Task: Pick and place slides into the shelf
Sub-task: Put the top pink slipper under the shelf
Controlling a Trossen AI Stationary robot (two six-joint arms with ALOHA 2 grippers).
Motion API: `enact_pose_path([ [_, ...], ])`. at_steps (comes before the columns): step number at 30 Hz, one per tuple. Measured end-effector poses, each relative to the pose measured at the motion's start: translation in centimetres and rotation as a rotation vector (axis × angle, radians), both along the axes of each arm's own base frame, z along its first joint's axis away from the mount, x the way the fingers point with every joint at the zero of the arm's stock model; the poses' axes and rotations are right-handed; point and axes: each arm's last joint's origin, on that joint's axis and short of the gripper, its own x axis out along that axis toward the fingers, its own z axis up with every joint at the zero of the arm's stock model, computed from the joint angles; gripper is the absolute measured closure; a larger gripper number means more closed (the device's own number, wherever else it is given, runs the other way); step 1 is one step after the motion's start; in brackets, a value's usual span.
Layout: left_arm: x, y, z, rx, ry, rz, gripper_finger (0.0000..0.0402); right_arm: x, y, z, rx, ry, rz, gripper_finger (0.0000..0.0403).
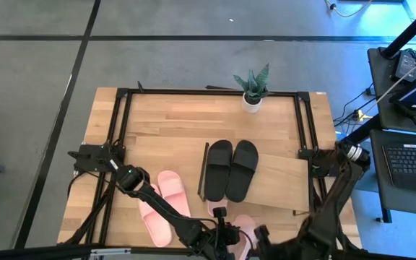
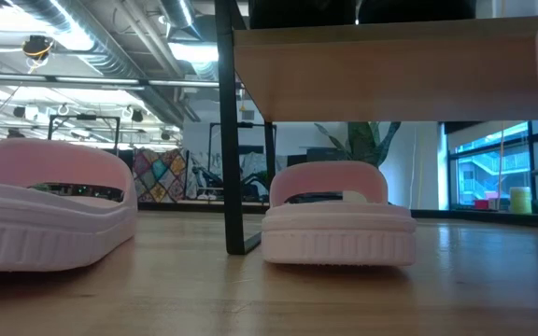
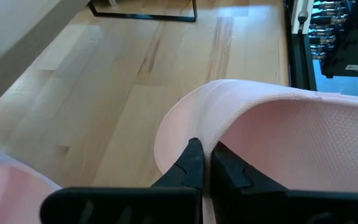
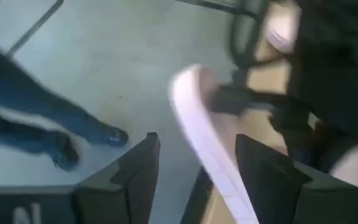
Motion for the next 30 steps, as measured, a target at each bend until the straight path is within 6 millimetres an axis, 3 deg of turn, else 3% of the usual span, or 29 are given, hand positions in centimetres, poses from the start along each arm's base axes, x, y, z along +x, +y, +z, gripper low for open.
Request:
enact_pose_path([
  [12, 0.0, 0.0, 0.0, -0.001, 0.001, 0.001, 0.0401, 2.4, 2.9, -3.3, -0.215, 0.002, 0.059, 0.0206],
  [30, 0.0, 0.0, 0.0, -0.005, 0.001, 0.004, 0.0401, 3.4, 3.6, -3.5, -0.17, -0.079, 0.024, 0.0206],
])
